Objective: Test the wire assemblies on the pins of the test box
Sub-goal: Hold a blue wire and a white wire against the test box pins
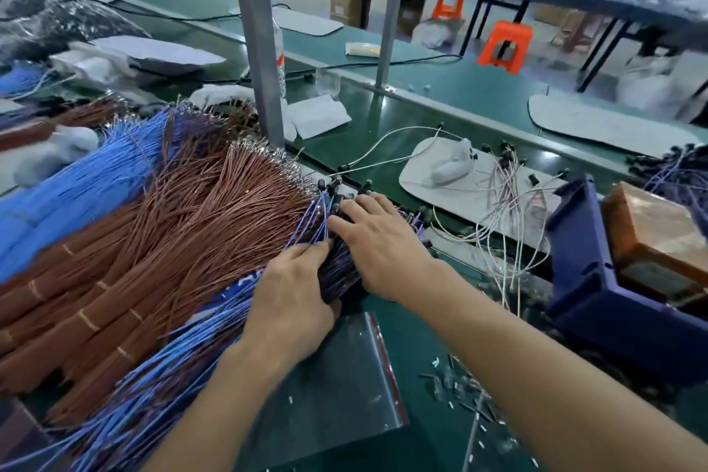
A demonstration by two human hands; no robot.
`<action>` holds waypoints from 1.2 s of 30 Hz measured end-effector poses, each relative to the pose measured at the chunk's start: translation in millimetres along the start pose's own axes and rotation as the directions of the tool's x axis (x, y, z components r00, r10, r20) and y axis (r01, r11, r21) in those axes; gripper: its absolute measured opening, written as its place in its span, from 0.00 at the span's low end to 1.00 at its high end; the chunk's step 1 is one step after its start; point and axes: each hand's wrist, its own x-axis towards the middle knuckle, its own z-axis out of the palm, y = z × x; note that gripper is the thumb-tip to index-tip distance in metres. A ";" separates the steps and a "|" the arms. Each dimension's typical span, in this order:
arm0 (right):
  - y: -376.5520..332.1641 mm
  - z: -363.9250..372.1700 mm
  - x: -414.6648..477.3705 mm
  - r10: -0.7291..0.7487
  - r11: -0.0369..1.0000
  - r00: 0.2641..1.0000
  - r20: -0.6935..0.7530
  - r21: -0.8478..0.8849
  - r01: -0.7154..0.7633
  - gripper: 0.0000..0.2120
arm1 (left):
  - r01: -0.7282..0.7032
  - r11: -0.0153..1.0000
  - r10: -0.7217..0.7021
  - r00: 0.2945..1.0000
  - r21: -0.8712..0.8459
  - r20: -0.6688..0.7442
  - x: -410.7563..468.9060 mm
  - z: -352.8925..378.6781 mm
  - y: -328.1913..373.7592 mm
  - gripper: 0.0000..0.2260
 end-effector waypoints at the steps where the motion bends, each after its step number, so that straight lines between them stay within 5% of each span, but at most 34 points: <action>1: 2.6 1.7 -9.4 0.010 1.000 1.000 0.007 -0.004 -0.010 0.25 | -0.027 1.000 0.027 1.000 -0.006 0.014 -2.5 3.3 4.8 0.35; 8: 16.1 2.1 -44.5 0.039 0.999 0.999 0.038 0.018 -0.040 0.24 | -0.154 0.984 0.161 0.983 -0.089 0.083 -15.3 17.2 28.3 0.34; 11: 17.9 -0.1 -52.3 0.064 0.997 0.997 0.054 0.039 -0.066 0.28 | -0.068 0.977 0.080 0.996 -0.202 0.049 -10.1 7.0 22.3 0.30; 14: 18.7 -3.9 -60.1 0.082 0.991 0.991 0.105 0.098 -0.093 0.37 | 0.015 0.995 -0.023 0.996 -0.095 -0.083 8.6 -6.0 3.6 0.27; 18: 20.4 -19.5 -68.5 0.279 0.797 0.955 0.102 0.530 -0.290 0.36 | 0.072 0.996 -0.074 0.997 0.059 0.036 29.2 -8.7 -0.8 0.28; 22: 23.6 -32.2 -60.8 0.486 0.679 0.874 -0.004 0.631 -0.375 0.24 | 0.049 0.993 -0.049 0.999 0.110 -0.003 37.3 -2.6 7.9 0.25; 24: 23.1 -38.8 -42.3 0.463 0.679 0.884 0.059 0.618 -0.397 0.24 | 0.057 0.994 -0.050 0.996 0.097 -0.072 40.6 -6.9 2.8 0.25; 28: 22.0 -40.9 11.3 0.312 0.851 0.944 0.106 0.410 -0.327 0.29 | 0.069 0.980 -0.057 0.996 0.188 -0.067 49.2 -13.0 -16.2 0.24; 32: 17.7 -27.2 42.5 0.233 0.940 0.955 0.185 0.211 -0.270 0.21 | 0.167 0.977 -0.163 0.986 0.131 -0.044 56.8 -7.9 -14.8 0.21; 36: 18.5 -28.7 43.3 0.232 0.961 0.970 0.076 0.137 -0.240 0.13 | 0.201 0.976 -0.197 0.979 0.088 -0.055 58.0 -6.1 -20.5 0.17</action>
